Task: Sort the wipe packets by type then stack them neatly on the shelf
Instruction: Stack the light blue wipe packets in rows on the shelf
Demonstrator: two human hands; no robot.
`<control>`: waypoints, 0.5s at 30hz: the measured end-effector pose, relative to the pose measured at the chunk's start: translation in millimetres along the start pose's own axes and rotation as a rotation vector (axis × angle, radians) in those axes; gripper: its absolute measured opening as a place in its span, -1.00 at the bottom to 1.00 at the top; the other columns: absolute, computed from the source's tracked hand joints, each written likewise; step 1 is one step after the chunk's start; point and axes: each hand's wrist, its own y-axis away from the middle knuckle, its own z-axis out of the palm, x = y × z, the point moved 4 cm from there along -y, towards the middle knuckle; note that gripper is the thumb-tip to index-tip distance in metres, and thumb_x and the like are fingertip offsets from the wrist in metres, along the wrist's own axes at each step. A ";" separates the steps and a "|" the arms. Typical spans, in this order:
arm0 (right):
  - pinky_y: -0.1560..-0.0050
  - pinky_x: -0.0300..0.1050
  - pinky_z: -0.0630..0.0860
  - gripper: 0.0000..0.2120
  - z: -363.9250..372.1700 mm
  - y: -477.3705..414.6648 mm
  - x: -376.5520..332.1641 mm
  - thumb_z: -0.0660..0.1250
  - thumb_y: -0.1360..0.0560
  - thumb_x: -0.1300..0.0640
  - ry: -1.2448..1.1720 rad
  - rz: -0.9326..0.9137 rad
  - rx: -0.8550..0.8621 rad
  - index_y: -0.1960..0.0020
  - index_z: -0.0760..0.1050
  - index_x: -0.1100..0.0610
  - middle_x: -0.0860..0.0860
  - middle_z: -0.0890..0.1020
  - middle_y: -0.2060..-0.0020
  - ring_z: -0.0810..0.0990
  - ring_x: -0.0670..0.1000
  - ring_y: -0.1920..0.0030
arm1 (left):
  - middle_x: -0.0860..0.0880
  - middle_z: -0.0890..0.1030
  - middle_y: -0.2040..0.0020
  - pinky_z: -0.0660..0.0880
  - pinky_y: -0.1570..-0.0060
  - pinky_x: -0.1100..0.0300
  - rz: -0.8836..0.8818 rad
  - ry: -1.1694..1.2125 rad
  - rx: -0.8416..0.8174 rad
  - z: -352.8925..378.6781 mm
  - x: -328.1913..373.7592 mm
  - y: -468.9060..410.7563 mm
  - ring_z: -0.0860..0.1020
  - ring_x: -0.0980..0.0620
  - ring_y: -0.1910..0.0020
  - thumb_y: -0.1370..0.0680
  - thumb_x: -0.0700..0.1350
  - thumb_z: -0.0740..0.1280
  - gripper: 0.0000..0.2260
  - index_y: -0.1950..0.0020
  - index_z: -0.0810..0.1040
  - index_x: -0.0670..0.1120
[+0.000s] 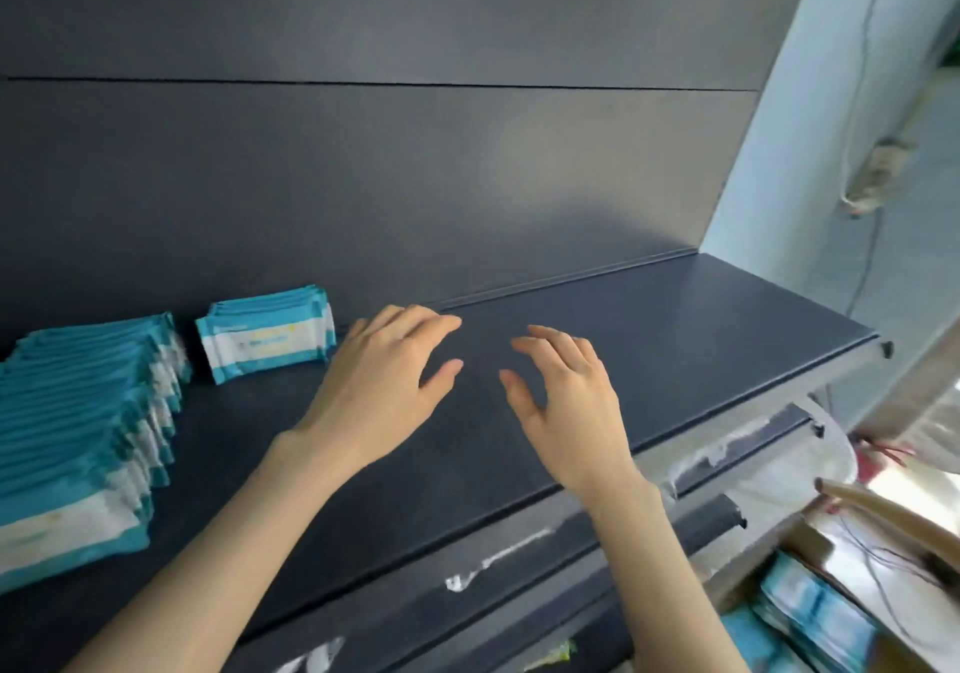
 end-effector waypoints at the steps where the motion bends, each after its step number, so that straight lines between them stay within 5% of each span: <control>1: -0.06 0.02 0.53 -0.70 -13.5 19.0 14.0 0.29 -0.49 0.05 0.014 0.022 0.001 -0.14 0.56 0.17 0.06 0.60 -0.15 0.55 0.15 -0.12 | -0.03 0.62 -0.05 0.49 0.01 0.00 0.011 0.031 0.002 8.3 22.3 6.9 0.57 -0.11 -0.03 -0.49 -0.06 0.38 -0.71 -0.18 0.58 -0.12; 13: 0.03 -0.02 0.56 -0.72 -143.1 288.7 173.1 0.20 -0.52 -0.03 0.180 0.432 -0.160 -0.08 0.57 0.09 0.02 0.63 -0.07 0.59 0.10 -0.02 | 0.04 0.61 -0.03 0.49 0.01 0.09 0.056 0.376 -0.397 152.3 291.2 135.8 0.58 -0.03 -0.01 -0.47 0.01 0.28 -0.68 -0.17 0.58 -0.06; 15: 0.08 -0.05 0.57 -0.77 -152.7 327.0 189.4 0.30 -0.46 0.02 0.222 0.505 -0.196 -0.04 0.59 0.10 0.03 0.64 -0.02 0.62 0.12 0.04 | 0.04 0.61 -0.03 0.48 0.02 0.09 0.050 0.404 -0.484 171.0 317.5 155.9 0.58 -0.02 -0.01 -0.46 0.01 0.27 -0.67 -0.16 0.58 -0.05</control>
